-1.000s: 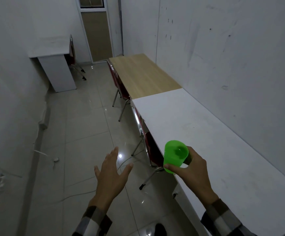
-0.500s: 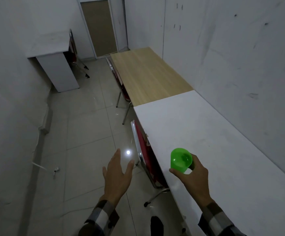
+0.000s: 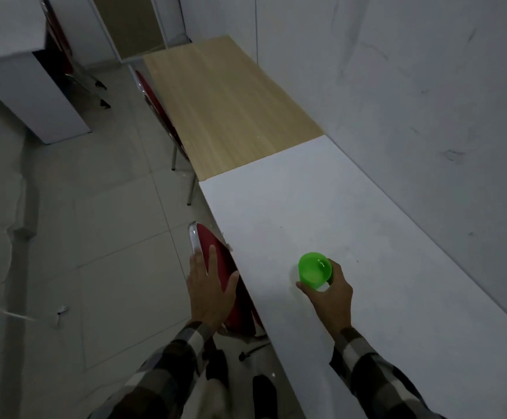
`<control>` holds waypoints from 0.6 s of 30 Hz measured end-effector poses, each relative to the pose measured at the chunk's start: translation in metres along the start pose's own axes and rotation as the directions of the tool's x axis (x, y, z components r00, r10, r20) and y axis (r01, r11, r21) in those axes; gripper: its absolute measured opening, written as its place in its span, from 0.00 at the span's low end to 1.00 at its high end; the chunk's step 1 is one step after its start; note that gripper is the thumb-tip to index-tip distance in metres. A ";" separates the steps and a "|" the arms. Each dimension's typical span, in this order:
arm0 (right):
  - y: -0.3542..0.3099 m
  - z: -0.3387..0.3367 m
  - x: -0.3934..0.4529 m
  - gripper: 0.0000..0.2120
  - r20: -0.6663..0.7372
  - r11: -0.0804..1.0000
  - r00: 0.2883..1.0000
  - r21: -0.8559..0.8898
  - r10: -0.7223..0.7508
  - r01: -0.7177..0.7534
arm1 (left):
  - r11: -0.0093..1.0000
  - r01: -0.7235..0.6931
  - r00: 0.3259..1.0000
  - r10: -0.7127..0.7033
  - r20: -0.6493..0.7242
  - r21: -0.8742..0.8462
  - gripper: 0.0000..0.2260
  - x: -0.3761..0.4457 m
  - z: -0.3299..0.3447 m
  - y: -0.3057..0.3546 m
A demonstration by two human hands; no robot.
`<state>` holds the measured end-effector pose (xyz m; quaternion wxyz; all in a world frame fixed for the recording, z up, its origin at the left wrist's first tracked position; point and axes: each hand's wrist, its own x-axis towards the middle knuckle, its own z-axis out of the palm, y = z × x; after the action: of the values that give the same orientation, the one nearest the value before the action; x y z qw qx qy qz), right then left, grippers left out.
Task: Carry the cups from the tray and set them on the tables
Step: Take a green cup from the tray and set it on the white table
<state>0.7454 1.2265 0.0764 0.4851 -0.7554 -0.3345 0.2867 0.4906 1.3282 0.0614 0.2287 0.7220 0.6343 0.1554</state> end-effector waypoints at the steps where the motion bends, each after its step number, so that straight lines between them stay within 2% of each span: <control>1: 0.004 0.002 0.008 0.33 -0.011 1.000 1.000 -0.010 0.012 -0.012 | 1.000 -0.004 1.000 0.004 -0.002 0.028 0.42 0.006 0.002 -0.004; 6: 0.026 0.012 0.045 0.33 -0.053 0.995 0.996 -0.057 0.077 -0.080 | 0.991 -0.018 0.999 0.023 -0.034 0.135 0.39 0.015 0.010 -0.015; 18: 0.039 0.037 0.077 0.35 -0.096 0.988 0.986 -0.064 0.135 -0.142 | 0.992 -0.022 0.996 0.033 -0.086 0.127 0.37 0.016 0.017 -0.017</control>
<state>0.7738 1.2951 0.0189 0.4517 -0.8059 -0.2685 0.2727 0.4872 1.3429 0.0371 0.1524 0.7360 0.6424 0.1497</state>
